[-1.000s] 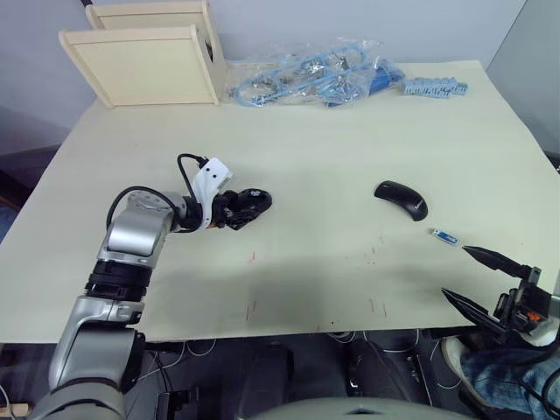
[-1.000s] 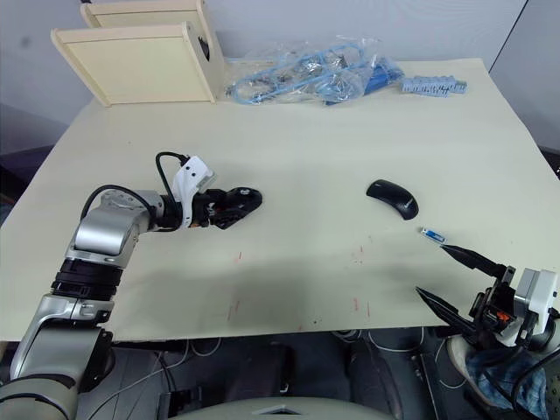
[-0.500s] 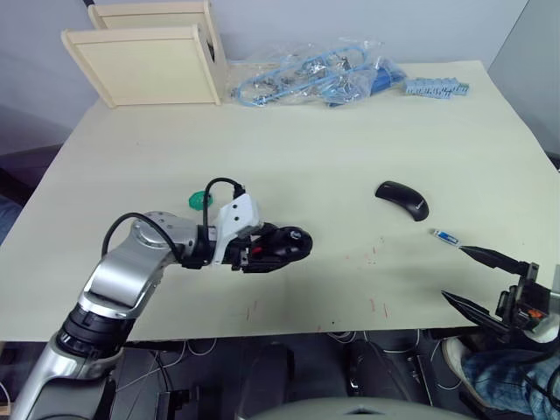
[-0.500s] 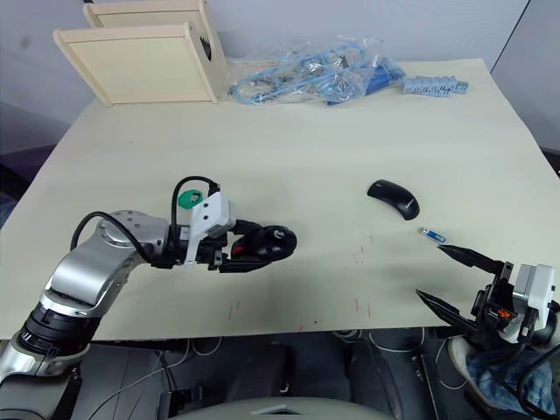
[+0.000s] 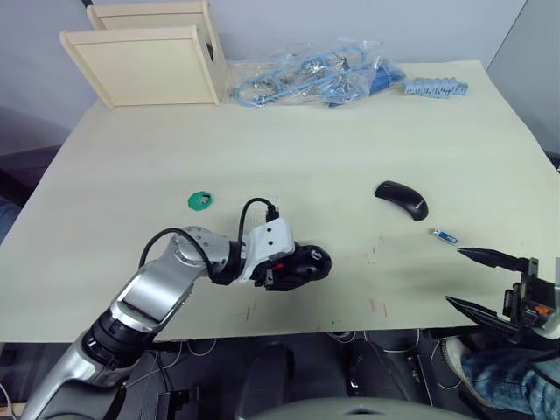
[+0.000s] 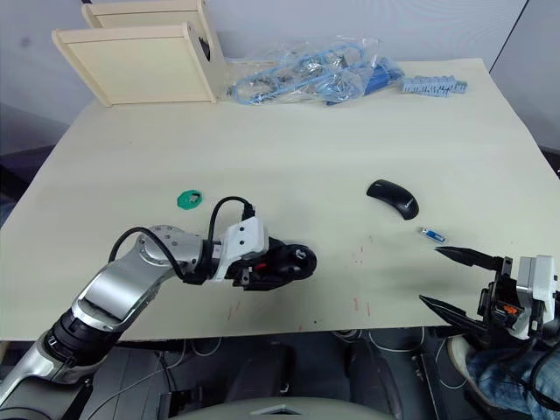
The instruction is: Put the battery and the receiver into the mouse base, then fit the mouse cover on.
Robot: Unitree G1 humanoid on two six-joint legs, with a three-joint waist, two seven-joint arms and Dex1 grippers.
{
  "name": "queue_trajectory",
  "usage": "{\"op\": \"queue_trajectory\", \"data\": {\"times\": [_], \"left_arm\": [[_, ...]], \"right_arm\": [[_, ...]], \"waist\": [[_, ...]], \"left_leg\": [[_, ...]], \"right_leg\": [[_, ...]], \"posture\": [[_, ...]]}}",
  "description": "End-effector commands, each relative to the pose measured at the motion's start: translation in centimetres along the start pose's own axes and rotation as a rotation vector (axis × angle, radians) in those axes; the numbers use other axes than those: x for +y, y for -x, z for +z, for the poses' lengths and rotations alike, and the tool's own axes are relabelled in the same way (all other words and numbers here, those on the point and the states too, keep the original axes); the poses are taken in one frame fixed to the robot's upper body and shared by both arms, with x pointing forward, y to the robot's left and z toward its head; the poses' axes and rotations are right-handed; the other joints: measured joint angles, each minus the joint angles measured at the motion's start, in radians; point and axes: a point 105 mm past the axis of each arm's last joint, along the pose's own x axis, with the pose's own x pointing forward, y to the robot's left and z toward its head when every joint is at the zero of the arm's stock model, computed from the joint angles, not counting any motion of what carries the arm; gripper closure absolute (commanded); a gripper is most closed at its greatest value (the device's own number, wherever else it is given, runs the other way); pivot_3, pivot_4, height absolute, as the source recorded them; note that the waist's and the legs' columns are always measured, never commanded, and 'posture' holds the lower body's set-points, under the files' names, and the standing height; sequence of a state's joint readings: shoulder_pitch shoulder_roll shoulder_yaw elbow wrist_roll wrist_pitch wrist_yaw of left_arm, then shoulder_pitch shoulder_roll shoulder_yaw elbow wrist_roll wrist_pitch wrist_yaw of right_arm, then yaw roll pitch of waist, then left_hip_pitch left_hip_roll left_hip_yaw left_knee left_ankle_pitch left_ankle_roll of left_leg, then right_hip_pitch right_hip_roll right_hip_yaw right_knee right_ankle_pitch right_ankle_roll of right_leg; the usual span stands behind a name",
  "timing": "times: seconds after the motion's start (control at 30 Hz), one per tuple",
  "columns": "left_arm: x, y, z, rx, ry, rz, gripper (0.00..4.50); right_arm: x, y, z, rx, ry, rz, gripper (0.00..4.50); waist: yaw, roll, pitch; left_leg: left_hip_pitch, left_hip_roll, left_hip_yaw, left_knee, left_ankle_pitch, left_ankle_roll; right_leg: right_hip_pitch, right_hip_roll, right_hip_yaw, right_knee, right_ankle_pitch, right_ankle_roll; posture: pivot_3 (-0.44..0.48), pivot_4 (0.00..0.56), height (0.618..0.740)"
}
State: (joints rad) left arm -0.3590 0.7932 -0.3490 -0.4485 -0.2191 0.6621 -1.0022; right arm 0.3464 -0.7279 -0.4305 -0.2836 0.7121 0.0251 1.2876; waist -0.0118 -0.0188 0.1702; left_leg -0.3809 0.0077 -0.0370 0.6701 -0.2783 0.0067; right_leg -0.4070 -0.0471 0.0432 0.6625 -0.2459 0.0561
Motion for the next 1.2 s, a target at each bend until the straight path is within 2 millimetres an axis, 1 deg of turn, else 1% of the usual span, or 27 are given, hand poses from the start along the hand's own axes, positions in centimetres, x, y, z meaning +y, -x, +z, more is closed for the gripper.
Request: {"op": "queue_trajectory", "data": {"times": [0.03,0.2,0.3,0.43,0.63,0.73,0.77,0.87,0.93,1.0,1.07,1.13,1.17,1.2], "left_arm": [[0.1,-0.4,0.4,0.012,-0.072,0.005,1.55],[-0.4,-1.3,-0.5,0.04,-0.075,-0.018,1.55],[-0.6,-1.4,-0.6,0.049,-0.082,-0.028,1.55],[-0.2,-1.5,-0.6,0.044,-0.077,-0.024,1.55],[-0.1,-1.4,-0.7,0.038,-0.071,-0.028,1.55],[-0.1,-1.3,-1.0,0.041,-0.067,-0.03,1.55],[-0.1,-1.3,-1.2,0.043,-0.065,-0.031,1.55],[-0.3,-1.5,-2.0,0.041,-0.06,-0.024,1.55],[-0.3,-1.6,-2.2,0.036,-0.057,-0.018,1.55],[-0.3,-1.6,-2.3,0.032,-0.056,-0.015,1.55],[-0.3,-1.7,-2.3,0.029,-0.057,-0.011,1.55],[-0.1,-1.7,-2.1,0.021,-0.054,-0.003,1.55],[-0.1,-1.7,-2.1,0.018,-0.052,0.0,1.55],[0.0,-1.6,-2.0,0.018,-0.053,0.001,1.55]], "right_arm": [[-0.3,0.5,0.9,-0.005,0.03,0.005,0.0],[0.0,0.3,0.6,0.007,0.014,0.006,0.0],[0.0,0.5,0.5,0.018,0.007,0.011,0.0],[-0.2,0.5,0.4,0.03,0.0,0.002,0.0],[-1.0,0.3,0.1,0.073,-0.002,-0.055,0.0],[-1.9,0.0,-0.2,0.093,0.0,-0.121,0.0],[-2.6,-0.3,-0.4,0.112,-0.011,-0.165,0.0],[-5.0,-0.7,-2.0,0.244,-0.074,-0.292,0.0],[-5.9,-0.8,-2.5,0.263,-0.121,-0.323,0.0],[-6.3,-1.0,-2.6,0.265,-0.126,-0.33,0.0],[-7.3,-1.0,-3.4,0.299,-0.111,-0.36,0.0],[-8.5,-1.0,-4.0,0.321,-0.11,-0.386,0.5],[-8.9,-1.0,-4.1,0.326,-0.111,-0.397,0.68],[-9.0,-1.1,-4.2,0.324,-0.111,-0.394,1.17]], "waist": [[0.0,0.0,0.0],[0.0,0.0,0.0],[0.0,0.0,0.0],[0.002,0.0,0.0],[0.002,0.0,0.0],[0.002,0.0,0.0],[0.001,0.0,0.0],[0.0,0.001,-0.001],[-0.001,0.002,-0.001],[0.003,0.002,-0.002],[0.001,0.002,-0.002],[0.002,0.003,-0.002],[0.001,0.003,-0.002],[0.001,0.003,-0.002]], "left_leg": [[0.0,0.0,0.0,0.0,0.0,0.0],[0.0,0.0,0.0,0.0,0.0,0.0],[0.0,0.0,0.0,0.0,0.0,0.0],[0.0,0.0,0.0,0.0,0.0,0.0],[0.0,0.0,0.0,0.0,0.0,0.0],[0.0,0.0,0.0,0.0,0.0,0.0],[0.0,0.0,0.0,0.0,0.0,0.0],[0.001,0.0,0.0,0.0,0.0,0.0],[0.001,0.0,0.0,0.0,0.0,0.0],[0.001,-0.001,0.0,0.0,0.0,0.0],[0.001,-0.001,-0.001,0.0,0.0,0.0],[0.001,-0.001,0.0,0.0,0.0,0.0],[0.001,-0.001,0.0,0.0,0.0,0.0],[0.002,-0.001,0.0,0.0,0.0,0.0]], "right_leg": [[0.0,0.0,0.0,0.0,0.0,0.0],[0.0,0.0,0.0,0.0,0.0,0.0],[0.0,0.0,0.0,0.0,0.0,0.0],[0.0,0.0,0.0,0.0,0.0,0.0],[0.001,0.0,0.0,0.0,0.0,0.0],[0.001,0.0,0.0,0.0,0.0,0.0],[0.001,0.0,0.0,0.0,0.0,0.0],[0.001,0.0,0.0,0.0,0.0,0.0],[0.002,0.0,0.0,0.0,0.0,0.0],[0.002,0.0,0.0,0.0,0.0,0.0],[0.002,0.0,-0.001,-0.001,0.0,0.0],[0.002,0.0,0.0,-0.001,0.0,0.0],[0.002,0.0,0.0,-0.001,0.0,0.0],[0.003,0.0,0.0,-0.001,0.0,0.0]], "posture": [[0.0,0.15,0.74],[0.0,0.15,0.74],[0.0,0.15,0.74],[0.0,0.15,0.74],[0.0,0.15,0.74],[0.0,0.15,0.74],[0.0,0.15,0.74],[0.0,0.15,0.74],[0.0,0.15,0.74],[0.0,0.15,0.74],[0.0,0.15,0.74],[0.0,0.15,0.74],[0.0,0.15,0.74],[0.0,0.15,0.74]]}}
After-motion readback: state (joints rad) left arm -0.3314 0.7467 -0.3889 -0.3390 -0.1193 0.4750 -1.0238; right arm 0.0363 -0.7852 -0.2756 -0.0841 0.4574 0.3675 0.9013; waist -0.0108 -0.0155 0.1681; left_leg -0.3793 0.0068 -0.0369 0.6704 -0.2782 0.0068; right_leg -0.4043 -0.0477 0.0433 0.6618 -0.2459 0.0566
